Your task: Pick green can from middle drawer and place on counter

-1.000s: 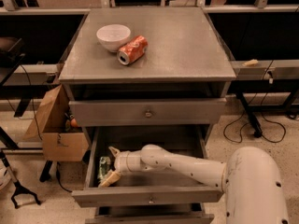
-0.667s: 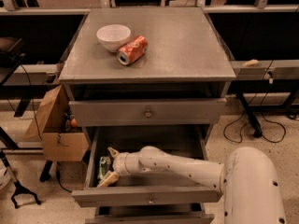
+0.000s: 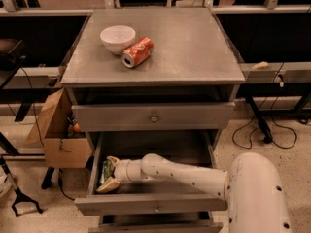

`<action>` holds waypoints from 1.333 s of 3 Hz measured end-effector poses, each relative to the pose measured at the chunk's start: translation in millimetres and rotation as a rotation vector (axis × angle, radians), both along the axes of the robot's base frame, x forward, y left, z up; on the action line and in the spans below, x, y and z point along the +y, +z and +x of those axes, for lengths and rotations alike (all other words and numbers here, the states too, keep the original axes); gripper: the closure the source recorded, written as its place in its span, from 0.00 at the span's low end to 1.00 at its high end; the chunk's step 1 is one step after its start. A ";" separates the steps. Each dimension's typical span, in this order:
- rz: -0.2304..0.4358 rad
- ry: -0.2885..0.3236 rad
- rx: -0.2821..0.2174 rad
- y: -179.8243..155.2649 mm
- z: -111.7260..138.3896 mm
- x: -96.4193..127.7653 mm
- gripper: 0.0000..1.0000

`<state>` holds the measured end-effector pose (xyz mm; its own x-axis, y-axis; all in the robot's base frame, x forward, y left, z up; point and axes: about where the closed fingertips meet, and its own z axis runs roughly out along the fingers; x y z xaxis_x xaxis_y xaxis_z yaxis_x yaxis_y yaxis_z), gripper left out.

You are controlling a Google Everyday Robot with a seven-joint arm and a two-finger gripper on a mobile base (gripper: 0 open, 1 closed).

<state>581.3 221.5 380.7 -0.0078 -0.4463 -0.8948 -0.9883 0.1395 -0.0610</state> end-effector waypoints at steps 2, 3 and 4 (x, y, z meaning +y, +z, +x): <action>-0.021 -0.030 -0.018 11.2 6.7 -22.7 0.88; -0.069 -0.092 -0.079 48.5 13.7 -71.2 1.00; -0.133 -0.131 -0.153 109.3 9.0 -124.5 1.00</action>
Offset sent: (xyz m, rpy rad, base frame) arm 0.0202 -0.0628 0.0302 -0.0554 -0.0517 -0.0846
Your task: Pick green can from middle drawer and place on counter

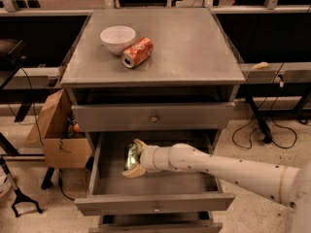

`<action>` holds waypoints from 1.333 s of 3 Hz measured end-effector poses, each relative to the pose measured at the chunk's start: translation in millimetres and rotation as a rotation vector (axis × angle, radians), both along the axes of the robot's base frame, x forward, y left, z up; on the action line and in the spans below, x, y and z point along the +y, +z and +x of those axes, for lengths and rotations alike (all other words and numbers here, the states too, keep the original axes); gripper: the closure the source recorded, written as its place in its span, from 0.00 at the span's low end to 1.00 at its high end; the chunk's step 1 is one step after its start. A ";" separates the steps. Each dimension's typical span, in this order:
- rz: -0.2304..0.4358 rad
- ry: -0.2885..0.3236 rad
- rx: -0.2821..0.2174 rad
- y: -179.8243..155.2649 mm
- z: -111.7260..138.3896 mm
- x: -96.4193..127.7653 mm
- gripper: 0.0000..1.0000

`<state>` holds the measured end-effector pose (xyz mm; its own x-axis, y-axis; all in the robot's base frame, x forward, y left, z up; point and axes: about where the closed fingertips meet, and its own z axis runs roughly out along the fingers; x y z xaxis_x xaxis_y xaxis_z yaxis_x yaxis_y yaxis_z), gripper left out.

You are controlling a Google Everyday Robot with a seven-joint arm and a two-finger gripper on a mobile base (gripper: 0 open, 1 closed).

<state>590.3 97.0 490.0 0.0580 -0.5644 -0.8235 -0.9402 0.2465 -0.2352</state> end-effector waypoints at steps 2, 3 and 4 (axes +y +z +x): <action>-0.146 -0.046 -0.091 155.0 -14.8 -102.4 1.00; -0.194 -0.080 -0.181 259.8 -10.1 -129.0 1.00; -0.244 -0.128 -0.267 357.9 3.1 -133.8 1.00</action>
Offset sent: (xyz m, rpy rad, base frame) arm -0.0148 -0.1670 0.2815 -0.2478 -0.1920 -0.0874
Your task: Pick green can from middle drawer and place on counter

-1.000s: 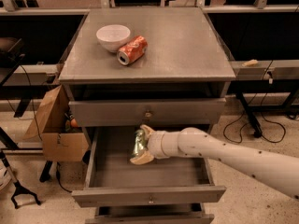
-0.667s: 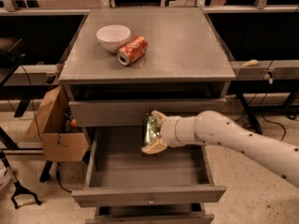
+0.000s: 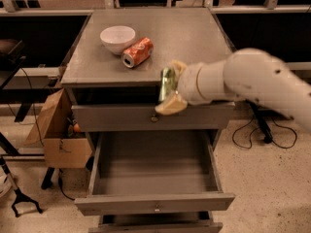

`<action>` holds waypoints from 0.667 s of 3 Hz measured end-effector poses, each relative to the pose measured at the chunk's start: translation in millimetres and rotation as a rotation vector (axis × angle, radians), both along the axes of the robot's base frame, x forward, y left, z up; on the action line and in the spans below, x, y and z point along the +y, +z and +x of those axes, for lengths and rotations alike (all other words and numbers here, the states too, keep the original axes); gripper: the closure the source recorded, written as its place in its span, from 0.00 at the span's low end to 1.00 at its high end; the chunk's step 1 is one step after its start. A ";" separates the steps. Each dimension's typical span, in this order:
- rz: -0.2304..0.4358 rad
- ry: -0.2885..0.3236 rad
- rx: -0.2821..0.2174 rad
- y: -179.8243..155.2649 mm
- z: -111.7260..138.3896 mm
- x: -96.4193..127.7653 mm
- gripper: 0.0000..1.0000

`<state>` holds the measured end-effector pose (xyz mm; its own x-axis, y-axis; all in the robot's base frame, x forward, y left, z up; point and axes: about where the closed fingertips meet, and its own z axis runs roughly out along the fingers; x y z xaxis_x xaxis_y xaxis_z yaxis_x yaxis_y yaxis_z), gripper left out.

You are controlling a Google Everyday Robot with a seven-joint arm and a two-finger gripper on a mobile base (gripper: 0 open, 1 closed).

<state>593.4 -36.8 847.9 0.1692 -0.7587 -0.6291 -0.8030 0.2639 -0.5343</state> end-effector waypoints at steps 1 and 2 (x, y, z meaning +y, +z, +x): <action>-0.011 -0.045 -0.049 71.6 20.7 9.0 1.00; 0.022 -0.109 -0.059 102.0 70.2 17.0 1.00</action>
Offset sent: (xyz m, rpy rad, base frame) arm 0.1572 0.0401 0.1146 0.0959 -0.0222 -0.1890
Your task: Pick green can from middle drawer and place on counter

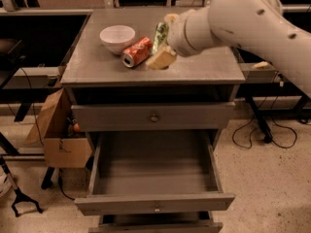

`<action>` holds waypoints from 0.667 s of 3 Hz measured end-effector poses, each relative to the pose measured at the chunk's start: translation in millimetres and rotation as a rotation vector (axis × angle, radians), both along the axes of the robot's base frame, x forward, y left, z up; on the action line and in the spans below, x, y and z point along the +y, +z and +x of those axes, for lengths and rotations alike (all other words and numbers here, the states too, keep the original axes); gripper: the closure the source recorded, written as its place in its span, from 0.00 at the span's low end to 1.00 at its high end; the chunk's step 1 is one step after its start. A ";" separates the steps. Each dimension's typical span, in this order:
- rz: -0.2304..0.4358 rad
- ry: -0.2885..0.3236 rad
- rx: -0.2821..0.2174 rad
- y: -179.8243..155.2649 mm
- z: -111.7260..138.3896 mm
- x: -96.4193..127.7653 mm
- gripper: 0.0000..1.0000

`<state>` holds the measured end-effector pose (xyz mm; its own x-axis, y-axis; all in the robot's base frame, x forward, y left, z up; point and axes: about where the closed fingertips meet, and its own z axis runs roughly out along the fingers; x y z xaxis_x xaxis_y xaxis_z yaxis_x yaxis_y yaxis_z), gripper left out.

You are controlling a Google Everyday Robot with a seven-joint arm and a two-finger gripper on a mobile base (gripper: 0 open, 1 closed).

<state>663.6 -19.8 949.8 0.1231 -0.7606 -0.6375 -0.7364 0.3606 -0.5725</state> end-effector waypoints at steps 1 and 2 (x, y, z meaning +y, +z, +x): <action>0.037 -0.081 0.023 -6.3 60.1 7.2 1.00; 0.046 -0.194 0.050 -22.7 101.6 -8.8 1.00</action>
Offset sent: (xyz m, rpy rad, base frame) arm 0.1505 -0.0355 -0.0420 0.0621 0.0865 -0.3484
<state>765.2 -28.6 927.2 -0.0558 -0.7365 -0.6741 -0.6776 0.5238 -0.5162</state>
